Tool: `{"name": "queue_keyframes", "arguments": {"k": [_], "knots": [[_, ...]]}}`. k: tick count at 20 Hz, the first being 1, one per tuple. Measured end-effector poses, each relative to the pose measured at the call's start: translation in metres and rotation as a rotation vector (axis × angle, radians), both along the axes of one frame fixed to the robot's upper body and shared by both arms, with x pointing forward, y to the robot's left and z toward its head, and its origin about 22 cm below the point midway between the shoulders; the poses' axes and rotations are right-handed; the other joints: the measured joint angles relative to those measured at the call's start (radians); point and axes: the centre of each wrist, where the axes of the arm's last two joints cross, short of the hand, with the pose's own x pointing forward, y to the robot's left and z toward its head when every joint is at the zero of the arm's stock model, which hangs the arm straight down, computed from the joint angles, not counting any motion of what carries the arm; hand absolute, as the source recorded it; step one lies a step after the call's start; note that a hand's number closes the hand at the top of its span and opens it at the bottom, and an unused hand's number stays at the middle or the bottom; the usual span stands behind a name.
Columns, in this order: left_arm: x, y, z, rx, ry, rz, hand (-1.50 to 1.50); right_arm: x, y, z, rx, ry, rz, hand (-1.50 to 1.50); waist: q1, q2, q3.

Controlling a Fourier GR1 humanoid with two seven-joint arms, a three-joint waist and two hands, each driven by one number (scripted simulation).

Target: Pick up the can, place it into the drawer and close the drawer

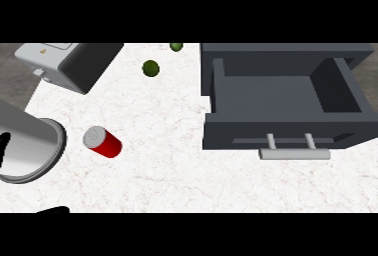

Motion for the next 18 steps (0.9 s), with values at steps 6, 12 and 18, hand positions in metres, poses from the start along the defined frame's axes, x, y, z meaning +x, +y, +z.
{"name": "queue_keyframes", "arguments": {"k": [6,12,18], "knots": [[0.014,0.010,-0.008,-0.107,0.002,-0.008,-1.50,-0.012,-0.005,0.006,0.003,-0.007,0.002,-1.50,-0.001,0.001,0.000],[0.034,0.009,-0.017,-0.180,0.027,-0.025,-1.50,-0.021,-0.017,0.008,0.002,-0.006,0.007,-1.50,-0.003,0.001,0.000],[0.053,0.006,-0.043,-0.202,0.050,-0.012,-1.50,-0.030,-0.030,0.011,-0.003,-0.008,0.011,-1.50,-0.003,0.001,0.000]]}}
